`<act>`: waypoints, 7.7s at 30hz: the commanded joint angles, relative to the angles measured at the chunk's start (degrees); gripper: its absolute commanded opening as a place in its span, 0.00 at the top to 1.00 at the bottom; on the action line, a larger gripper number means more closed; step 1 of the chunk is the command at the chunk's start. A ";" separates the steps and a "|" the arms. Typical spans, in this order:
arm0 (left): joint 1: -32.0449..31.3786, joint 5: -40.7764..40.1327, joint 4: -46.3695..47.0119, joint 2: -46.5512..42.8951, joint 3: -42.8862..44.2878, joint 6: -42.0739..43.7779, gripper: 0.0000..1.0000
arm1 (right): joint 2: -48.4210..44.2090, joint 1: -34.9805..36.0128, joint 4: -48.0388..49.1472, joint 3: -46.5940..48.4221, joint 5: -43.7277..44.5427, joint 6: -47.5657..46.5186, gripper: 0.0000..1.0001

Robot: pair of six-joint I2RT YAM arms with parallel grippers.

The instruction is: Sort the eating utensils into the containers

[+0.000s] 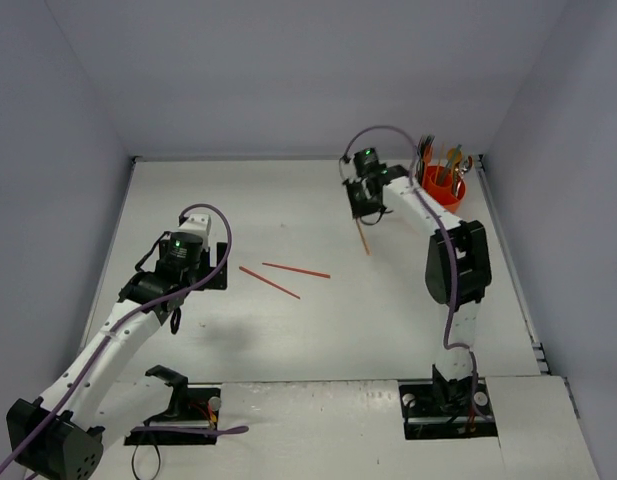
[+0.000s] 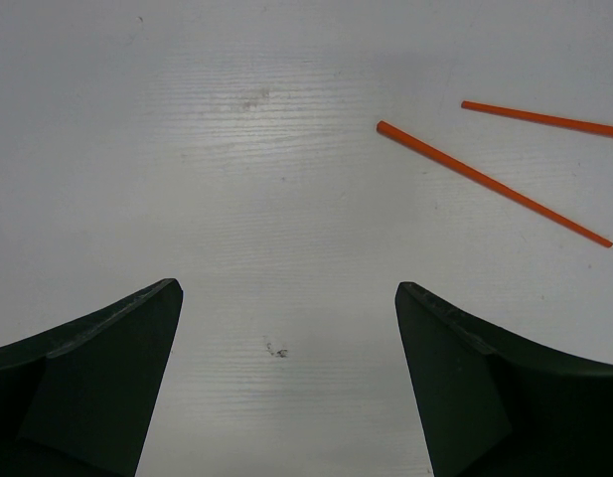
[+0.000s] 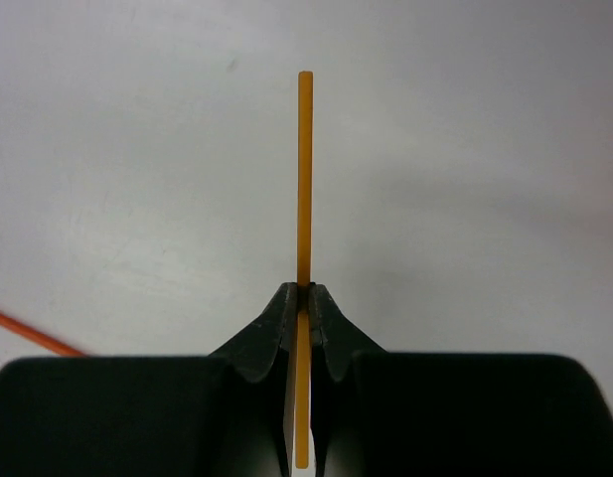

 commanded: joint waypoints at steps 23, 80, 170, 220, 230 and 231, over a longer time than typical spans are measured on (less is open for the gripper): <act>-0.26 -1.66 1.69 1.58 2.30 0.38 0.13 | -10.55 -30.94 60.65 -7.30 2.02 1.93 1.00; -0.62 0.50 2.24 -4.07 1.87 0.82 0.13 | 0.24 20.39 -0.66 -0.29 -10.27 -16.62 0.50; -2.41 1.57 2.50 2.31 1.95 1.61 0.13 | -11.46 -29.54 75.70 -24.56 2.12 1.18 0.91; -14.67 15.76 -8.31 55.06 30.92 47.99 0.26 | -70.98 -22.18 20.77 -48.76 -30.32 12.16 0.34; -14.67 15.72 -8.48 60.81 31.10 46.84 0.84 | -72.37 -22.00 18.32 -48.63 -29.71 11.01 0.33; -14.67 15.76 -8.45 61.24 31.24 46.59 0.90 | -72.19 -22.00 18.22 -48.47 -29.68 10.84 0.32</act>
